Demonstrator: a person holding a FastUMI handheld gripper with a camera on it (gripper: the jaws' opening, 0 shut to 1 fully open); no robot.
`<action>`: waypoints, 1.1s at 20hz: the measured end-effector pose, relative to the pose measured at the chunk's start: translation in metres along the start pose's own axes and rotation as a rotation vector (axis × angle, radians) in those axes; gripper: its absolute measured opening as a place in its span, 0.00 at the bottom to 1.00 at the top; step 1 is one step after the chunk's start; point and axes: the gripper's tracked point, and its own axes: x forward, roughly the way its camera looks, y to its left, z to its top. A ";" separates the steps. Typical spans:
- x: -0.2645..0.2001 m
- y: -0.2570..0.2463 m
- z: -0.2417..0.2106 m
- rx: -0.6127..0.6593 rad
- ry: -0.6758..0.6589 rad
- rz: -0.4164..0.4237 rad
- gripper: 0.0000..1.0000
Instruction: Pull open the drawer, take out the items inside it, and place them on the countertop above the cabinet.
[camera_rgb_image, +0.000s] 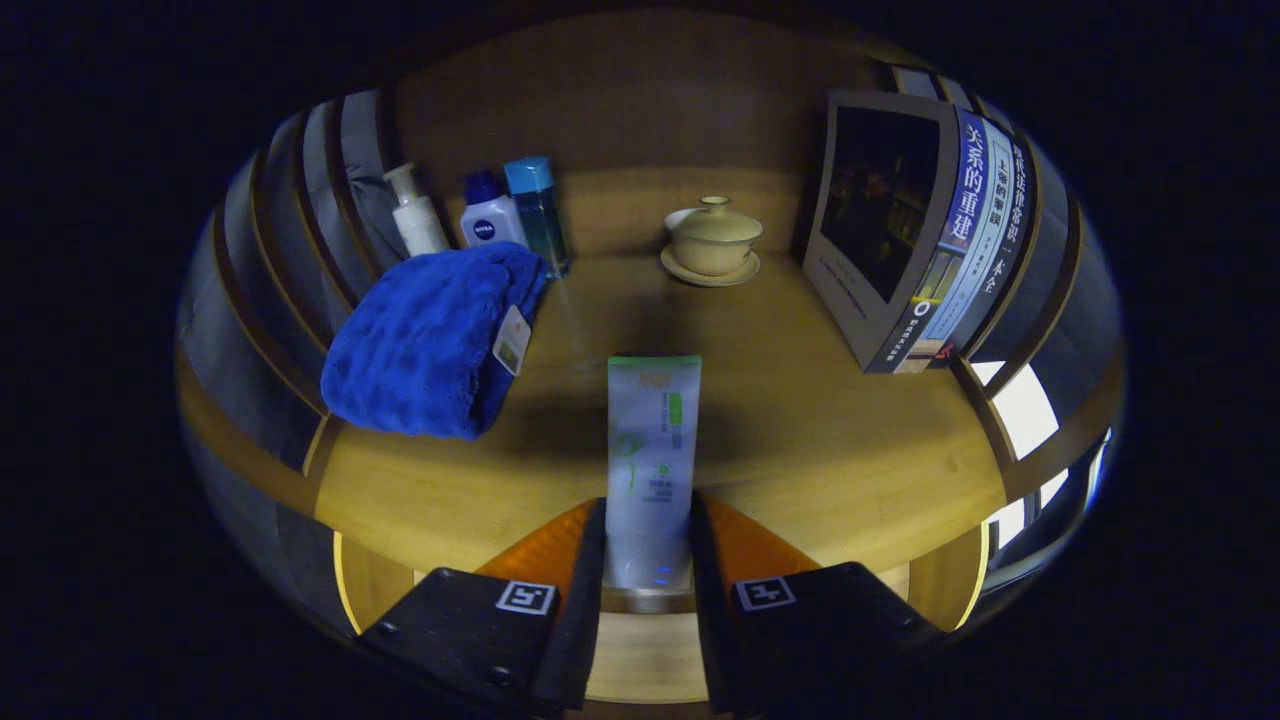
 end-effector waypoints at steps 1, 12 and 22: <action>0.003 0.000 0.001 0.001 -0.009 -0.002 0.53; -0.018 -0.002 0.001 0.033 -0.082 0.030 0.99; -0.147 0.037 -0.007 -0.066 -0.462 0.177 0.99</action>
